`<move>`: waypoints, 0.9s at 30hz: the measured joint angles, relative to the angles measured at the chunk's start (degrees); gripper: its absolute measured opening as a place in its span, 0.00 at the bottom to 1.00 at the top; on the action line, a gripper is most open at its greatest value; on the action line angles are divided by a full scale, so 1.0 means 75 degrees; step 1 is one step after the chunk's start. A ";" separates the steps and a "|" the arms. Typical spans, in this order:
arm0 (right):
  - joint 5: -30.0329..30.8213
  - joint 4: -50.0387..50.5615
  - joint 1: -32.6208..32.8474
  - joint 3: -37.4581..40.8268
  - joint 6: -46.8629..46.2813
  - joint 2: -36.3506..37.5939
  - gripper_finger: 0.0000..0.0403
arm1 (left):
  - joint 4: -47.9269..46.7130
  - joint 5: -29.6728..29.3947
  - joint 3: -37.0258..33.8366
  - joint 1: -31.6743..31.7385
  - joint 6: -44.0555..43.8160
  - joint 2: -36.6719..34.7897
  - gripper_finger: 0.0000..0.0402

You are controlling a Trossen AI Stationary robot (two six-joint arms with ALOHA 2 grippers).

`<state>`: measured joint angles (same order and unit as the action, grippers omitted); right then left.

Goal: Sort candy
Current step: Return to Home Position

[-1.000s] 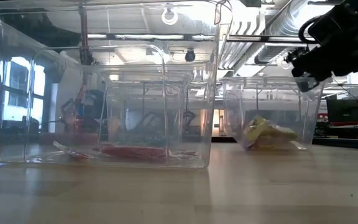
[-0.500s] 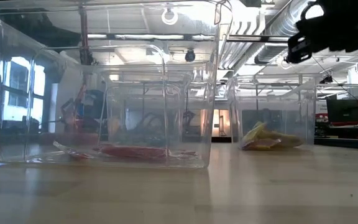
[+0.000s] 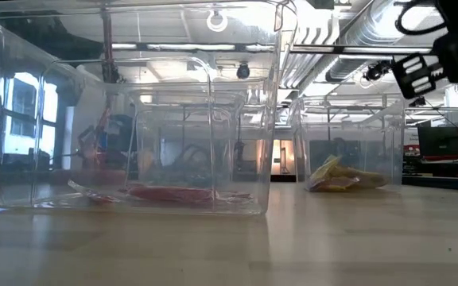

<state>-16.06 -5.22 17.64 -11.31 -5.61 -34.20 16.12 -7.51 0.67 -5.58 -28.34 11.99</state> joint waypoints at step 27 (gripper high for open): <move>0.1957 -0.2781 -0.1569 0.1413 0.0782 0.0014 0.00 | 0.0000 0.0000 0.0001 -0.0001 -0.0001 0.0000 0.00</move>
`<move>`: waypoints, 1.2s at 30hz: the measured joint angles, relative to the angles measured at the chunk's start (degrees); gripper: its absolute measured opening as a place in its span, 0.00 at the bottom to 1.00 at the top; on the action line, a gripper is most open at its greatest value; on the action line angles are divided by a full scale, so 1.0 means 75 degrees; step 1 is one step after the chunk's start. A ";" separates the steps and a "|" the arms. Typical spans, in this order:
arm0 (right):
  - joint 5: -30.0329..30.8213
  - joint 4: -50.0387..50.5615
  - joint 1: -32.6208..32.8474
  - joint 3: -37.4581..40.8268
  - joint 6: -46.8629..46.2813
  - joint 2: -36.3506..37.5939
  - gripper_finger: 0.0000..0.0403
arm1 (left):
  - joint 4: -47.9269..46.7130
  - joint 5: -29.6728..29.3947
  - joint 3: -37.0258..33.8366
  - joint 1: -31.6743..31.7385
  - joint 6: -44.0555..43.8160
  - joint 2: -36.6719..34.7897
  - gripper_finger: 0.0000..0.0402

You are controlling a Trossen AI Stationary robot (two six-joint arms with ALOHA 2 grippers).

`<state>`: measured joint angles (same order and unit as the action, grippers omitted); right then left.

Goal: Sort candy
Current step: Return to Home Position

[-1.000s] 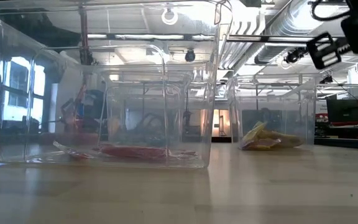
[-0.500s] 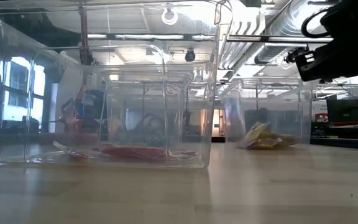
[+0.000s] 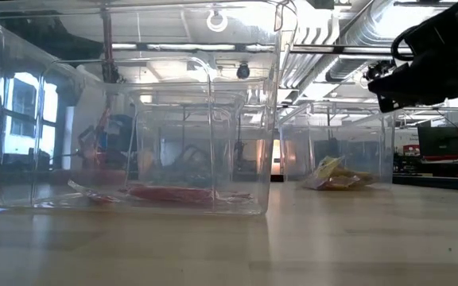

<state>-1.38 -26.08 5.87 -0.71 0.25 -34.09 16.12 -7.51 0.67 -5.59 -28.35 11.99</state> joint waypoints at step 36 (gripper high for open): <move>0.0072 0.3015 -0.0035 0.0018 -0.1233 0.4547 0.00 | -0.1139 -0.0044 0.0008 0.0001 0.0001 -0.1574 0.00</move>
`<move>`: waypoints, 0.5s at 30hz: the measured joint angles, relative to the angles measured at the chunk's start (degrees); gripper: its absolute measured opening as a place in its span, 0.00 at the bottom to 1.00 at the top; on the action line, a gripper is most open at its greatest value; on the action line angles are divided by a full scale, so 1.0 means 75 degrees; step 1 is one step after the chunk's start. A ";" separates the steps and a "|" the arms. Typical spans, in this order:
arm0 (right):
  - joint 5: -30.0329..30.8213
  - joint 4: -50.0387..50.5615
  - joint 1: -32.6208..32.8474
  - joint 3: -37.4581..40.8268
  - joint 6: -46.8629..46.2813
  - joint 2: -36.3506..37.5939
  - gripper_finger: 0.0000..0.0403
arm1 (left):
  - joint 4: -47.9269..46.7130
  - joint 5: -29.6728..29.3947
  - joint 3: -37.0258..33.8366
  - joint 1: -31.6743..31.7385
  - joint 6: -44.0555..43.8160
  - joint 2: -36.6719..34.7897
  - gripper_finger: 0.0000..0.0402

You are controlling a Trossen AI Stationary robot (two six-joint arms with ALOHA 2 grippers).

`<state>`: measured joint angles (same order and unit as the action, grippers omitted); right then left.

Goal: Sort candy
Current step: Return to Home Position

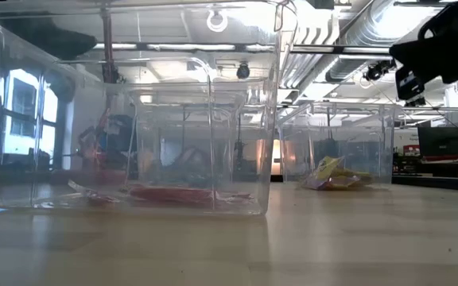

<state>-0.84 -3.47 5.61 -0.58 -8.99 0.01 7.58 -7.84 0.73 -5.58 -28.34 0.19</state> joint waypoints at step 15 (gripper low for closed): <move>0.0003 0.0020 -0.0015 0.0006 0.0000 -0.0097 0.00 | -0.0661 -0.0031 -0.0006 -0.0219 -0.0002 0.0020 0.00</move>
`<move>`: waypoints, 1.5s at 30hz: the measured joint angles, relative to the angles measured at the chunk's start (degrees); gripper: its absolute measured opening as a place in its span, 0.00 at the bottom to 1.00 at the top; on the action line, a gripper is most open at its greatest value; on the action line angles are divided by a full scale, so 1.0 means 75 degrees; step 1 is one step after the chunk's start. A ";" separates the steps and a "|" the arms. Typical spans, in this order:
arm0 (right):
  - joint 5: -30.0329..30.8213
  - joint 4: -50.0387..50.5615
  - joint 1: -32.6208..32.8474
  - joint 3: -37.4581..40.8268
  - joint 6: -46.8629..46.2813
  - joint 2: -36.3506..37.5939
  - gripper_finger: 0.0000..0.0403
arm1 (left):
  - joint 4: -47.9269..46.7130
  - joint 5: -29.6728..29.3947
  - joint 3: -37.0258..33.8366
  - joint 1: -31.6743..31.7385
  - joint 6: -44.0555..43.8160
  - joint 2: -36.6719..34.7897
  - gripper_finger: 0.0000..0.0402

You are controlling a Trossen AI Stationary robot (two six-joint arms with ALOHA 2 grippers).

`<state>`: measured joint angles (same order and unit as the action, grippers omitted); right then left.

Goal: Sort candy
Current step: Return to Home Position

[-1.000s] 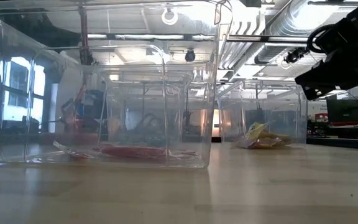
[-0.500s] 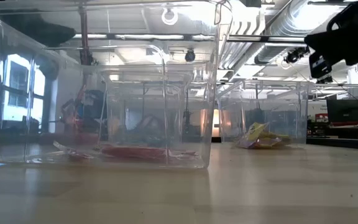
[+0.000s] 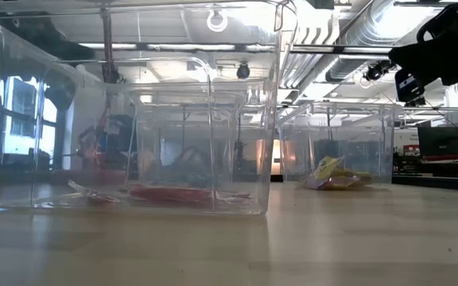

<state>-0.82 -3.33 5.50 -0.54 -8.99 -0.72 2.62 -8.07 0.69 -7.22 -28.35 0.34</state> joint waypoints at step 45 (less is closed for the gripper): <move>0.0000 0.0302 0.0000 0.0003 0.0000 -0.0008 0.00 | 0.0022 -0.0003 0.0000 0.0000 0.0002 0.0000 0.00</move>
<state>-0.82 -1.06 5.50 -0.51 -8.99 -0.78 2.79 -8.10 0.69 -7.22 -28.34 0.34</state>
